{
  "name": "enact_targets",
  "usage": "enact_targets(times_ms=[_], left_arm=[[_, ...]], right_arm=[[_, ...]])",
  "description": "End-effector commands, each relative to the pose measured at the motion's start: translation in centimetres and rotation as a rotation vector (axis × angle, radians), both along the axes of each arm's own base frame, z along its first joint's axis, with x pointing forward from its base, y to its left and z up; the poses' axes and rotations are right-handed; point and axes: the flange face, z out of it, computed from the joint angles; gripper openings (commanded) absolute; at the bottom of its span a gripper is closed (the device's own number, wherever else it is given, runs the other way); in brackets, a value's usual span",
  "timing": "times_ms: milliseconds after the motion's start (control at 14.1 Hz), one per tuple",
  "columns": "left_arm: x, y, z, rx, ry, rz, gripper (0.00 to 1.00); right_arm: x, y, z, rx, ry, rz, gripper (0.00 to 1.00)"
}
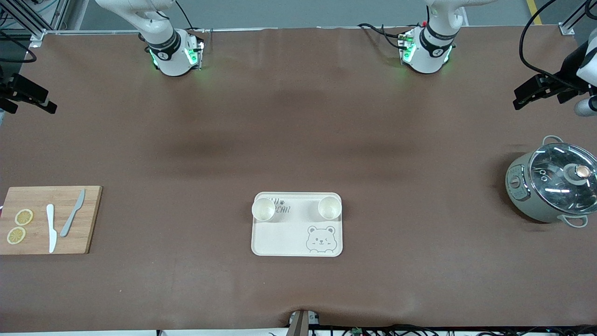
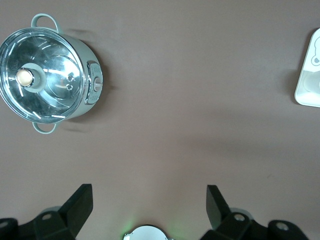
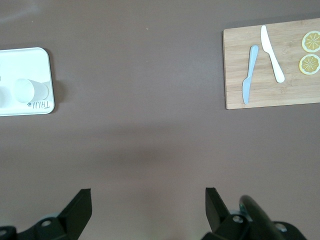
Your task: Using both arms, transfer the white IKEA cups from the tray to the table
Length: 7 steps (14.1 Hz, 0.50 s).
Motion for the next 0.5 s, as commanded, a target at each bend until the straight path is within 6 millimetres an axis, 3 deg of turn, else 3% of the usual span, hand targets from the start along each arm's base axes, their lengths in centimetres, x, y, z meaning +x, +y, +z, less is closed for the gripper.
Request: enact_targets(times_ms=[0, 427], left_arm=[[0.1, -0.1, 0.6, -0.016, 0.004, 0.008, 1.0], [0.4, 0.7, 0.5, 0.011, 0.004, 0.008, 1.0]], right_arm=[[0.2, 0.1, 0.5, 0.012, -0.004, 0.002, 1.0], [0.0, 1.4, 0.9, 0.011, -0.005, 0.027, 1.0]])
